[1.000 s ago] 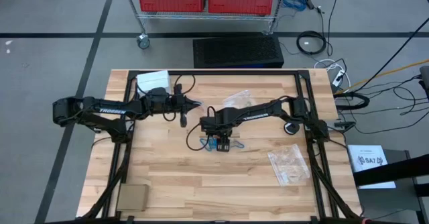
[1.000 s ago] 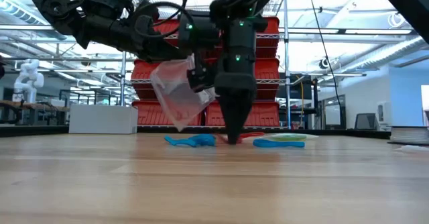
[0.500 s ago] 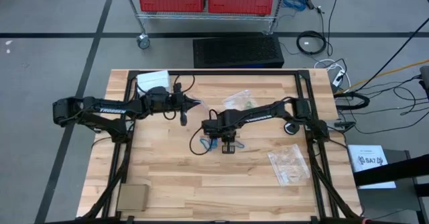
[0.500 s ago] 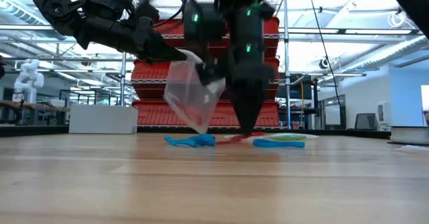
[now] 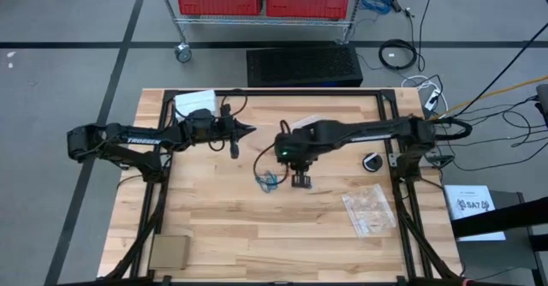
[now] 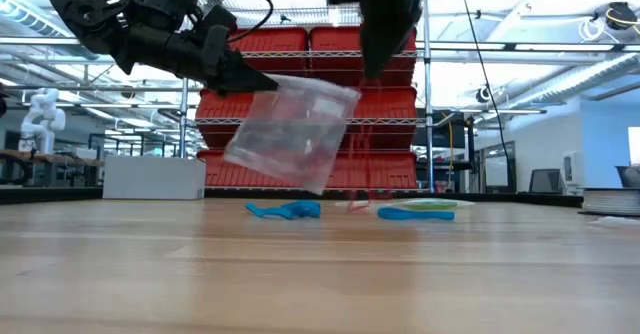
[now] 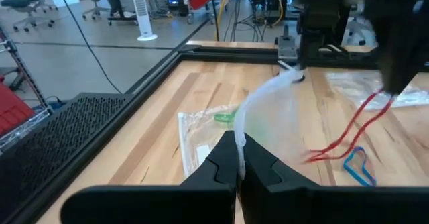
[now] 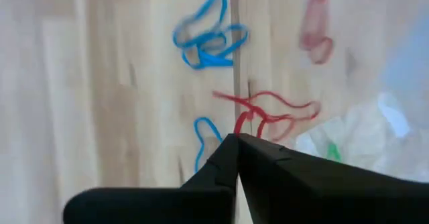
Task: Sort rubber bands
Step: Put the red rubber band into the top left transparent zip lock bag
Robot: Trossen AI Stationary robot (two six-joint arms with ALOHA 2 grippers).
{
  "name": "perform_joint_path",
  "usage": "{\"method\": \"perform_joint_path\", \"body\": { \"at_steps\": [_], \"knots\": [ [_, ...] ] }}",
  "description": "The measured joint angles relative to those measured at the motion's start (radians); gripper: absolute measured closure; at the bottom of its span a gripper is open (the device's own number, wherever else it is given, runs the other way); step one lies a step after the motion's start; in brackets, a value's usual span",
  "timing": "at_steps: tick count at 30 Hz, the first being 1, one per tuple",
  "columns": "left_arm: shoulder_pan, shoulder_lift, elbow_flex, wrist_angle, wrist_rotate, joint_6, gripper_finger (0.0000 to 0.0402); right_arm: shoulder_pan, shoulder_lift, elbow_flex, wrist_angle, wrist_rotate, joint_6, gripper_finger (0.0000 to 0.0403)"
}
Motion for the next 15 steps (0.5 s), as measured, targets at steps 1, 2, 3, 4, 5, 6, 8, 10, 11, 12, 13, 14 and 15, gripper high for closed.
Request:
{"method": "perform_joint_path", "body": {
  "at_steps": [1, 2, 3, 4, 5, 6, 8, 10, 11, 12, 13, 14, 15],
  "knots": [
    [0.001, 0.0, 0.0, 0.002, 0.0, -0.005, 0.04, 0.001, -0.025, 0.0, 0.002, 0.0, 0.011, 0.0402],
    [0.0, 0.0, 0.0, 0.005, 0.0, -0.006, 0.04, 0.001, -0.047, 0.0, 0.003, 0.001, 0.022, 0.0402],
    [0.0, 0.0, 0.0, 0.011, 0.003, -0.006, 0.04, 0.002, -0.067, 0.0, 0.006, 0.003, 0.032, 0.0402],
    [0.0, 0.0, 0.0, 0.015, 0.009, -0.006, 0.04, 0.002, -0.085, 0.0, 0.01, 0.004, 0.042, 0.0402],
    [0.0, 0.0, 0.0, 0.015, 0.011, -0.006, 0.04, 0.002, -0.105, 0.0, 0.014, 0.004, 0.052, 0.0402],
    [0.0, 0.0, 0.0, 0.015, 0.013, -0.006, 0.04, 0.002, -0.123, 0.0, 0.015, 0.005, 0.062, 0.0402],
    [0.0, 0.0, 0.0, 0.015, 0.013, -0.007, 0.04, 0.001, -0.158, 0.001, 0.016, 0.002, 0.076, 0.0402],
    [0.0, 0.0, 0.0, 0.015, 0.015, -0.006, 0.04, 0.001, -0.188, 0.001, 0.016, 0.0, 0.092, 0.0402],
    [0.0, 0.0, 0.0, 0.015, 0.017, -0.007, 0.04, 0.001, -0.203, 0.001, 0.017, -0.001, 0.101, 0.0403],
    [0.0, 0.0, 0.0, 0.015, 0.017, -0.006, 0.04, 0.0, -0.217, 0.001, 0.018, -0.001, 0.104, 0.0403],
    [0.0, 0.0, 0.0, 0.015, 0.017, -0.007, 0.04, 0.0, -0.229, 0.001, 0.027, -0.001, 0.105, 0.0403],
    [0.0, 0.0, 0.0, 0.015, 0.017, -0.006, 0.04, 0.0, -0.243, 0.001, 0.046, -0.001, 0.106, 0.0403],
    [0.0, 0.0, 0.0, 0.015, 0.017, -0.007, 0.04, 0.0, -0.254, 0.001, 0.066, -0.001, 0.105, 0.0403]
  ]
}}
